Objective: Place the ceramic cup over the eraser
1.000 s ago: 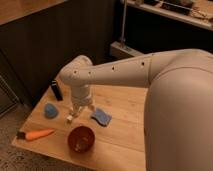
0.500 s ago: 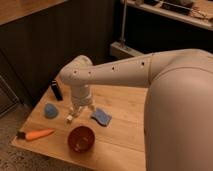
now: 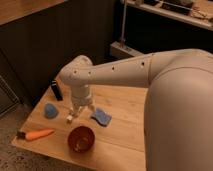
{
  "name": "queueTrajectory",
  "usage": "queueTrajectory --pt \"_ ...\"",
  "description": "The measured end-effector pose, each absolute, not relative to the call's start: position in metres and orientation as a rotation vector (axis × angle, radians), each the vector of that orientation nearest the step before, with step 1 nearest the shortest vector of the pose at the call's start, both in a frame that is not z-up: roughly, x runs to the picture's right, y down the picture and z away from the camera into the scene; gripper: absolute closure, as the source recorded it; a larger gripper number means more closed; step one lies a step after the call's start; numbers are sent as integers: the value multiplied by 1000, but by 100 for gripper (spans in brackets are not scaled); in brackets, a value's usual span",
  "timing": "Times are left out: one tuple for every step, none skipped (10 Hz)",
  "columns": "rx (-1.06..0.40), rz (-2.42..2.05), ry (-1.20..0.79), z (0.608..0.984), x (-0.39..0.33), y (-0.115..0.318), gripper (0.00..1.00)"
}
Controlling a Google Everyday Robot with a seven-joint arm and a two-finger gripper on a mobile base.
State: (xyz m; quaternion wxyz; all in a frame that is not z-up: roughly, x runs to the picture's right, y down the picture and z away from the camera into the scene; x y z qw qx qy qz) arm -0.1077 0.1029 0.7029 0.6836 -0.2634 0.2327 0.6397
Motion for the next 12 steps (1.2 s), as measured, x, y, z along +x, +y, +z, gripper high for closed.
queueTrajectory --pt "-590 1434 522 703 -108 103 35" --pt "-591 1434 522 703 -108 103 35" --pt "-590 1434 522 703 -108 103 35" --pt "-590 1434 522 703 -108 103 35" --pt "-590 1434 522 703 -108 103 35" --pt "-590 1434 522 703 -108 103 35" --pt "-590 1434 522 703 -108 103 35" --pt "-590 1434 522 703 -108 103 35" --pt "-589 1433 520 702 -108 102 35" --pt "-584 1426 522 702 -109 101 35" --pt "-567 1393 510 702 -121 95 35" --pt "-554 1364 503 703 -132 91 35"
